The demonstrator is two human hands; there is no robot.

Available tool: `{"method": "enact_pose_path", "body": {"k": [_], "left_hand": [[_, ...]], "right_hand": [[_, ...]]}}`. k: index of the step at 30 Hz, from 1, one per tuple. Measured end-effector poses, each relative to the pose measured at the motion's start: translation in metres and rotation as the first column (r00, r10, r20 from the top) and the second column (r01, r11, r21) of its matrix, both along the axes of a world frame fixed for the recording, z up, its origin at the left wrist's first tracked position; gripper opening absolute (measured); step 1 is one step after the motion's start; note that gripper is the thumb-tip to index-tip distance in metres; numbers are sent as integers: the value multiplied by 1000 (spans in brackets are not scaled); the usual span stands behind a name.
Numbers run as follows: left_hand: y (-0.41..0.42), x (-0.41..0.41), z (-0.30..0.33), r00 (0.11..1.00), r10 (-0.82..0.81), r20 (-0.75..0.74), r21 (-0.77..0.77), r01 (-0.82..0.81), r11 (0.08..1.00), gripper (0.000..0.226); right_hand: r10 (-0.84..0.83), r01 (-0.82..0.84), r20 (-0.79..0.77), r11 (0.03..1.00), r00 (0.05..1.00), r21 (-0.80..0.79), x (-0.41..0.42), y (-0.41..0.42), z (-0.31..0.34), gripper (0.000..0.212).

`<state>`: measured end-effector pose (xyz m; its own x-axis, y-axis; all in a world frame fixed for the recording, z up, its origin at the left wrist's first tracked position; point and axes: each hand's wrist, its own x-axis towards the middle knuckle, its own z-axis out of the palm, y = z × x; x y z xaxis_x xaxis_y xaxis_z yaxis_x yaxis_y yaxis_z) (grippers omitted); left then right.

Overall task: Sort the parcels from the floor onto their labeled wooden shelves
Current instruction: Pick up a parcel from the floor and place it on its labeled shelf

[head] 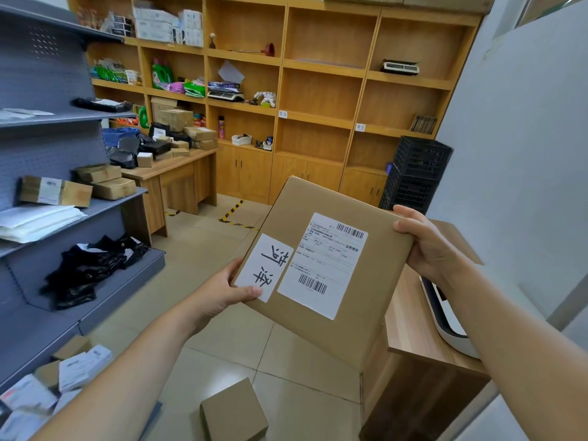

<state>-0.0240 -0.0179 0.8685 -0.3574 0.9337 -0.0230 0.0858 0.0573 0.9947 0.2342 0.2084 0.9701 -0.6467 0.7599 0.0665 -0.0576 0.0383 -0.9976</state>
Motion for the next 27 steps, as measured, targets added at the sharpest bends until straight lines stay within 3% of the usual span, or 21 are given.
{"method": "enact_pose_path", "body": {"k": [2, 5, 6, 11, 13, 16, 20, 24, 27], "left_hand": [[-4, -1, -5, 999, -44, 9, -8, 44, 999, 79], [-7, 0, -12, 999, -36, 30, 25, 35, 999, 88], [-6, 1, -15, 999, -22, 48, 43, 20, 999, 92], [6, 5, -24, 991, 24, 128, 65, -32, 997, 117], [16, 3, -29, 982, 50, 183, 57, -61, 996, 125], [37, -1, -33, 961, 110, 253, 36, -123, 992, 133], [71, -8, -36, 939, 186, 289, 42, -206, 978, 110], [118, -22, -40, 924, 265, 277, 44, -287, 957, 80], [165, -38, -42, 925, 303, 228, 50, -322, 946, 83]], "right_hand": [[1, -1, -9, 1000, 1000, 9, -4, -2, -1, 92], [-22, 23, -38, 999, 999, 30, -13, -1, -6, 47], [-81, 83, -56, 996, 995, 24, -16, 0, -10, 45], [-350, 346, -67, 936, 934, -70, -27, 0, -29, 77], [-409, 407, -29, 912, 912, -46, -33, -6, -34, 67], [-361, 361, -20, 932, 932, -8, -43, -12, -46, 57], [-262, 261, 6, 964, 965, 52, -54, 0, -76, 62], [-285, 271, 55, 944, 957, 187, -68, 33, -107, 75], [-318, 299, 49, 926, 947, 232, -84, 70, -121, 81]]}}
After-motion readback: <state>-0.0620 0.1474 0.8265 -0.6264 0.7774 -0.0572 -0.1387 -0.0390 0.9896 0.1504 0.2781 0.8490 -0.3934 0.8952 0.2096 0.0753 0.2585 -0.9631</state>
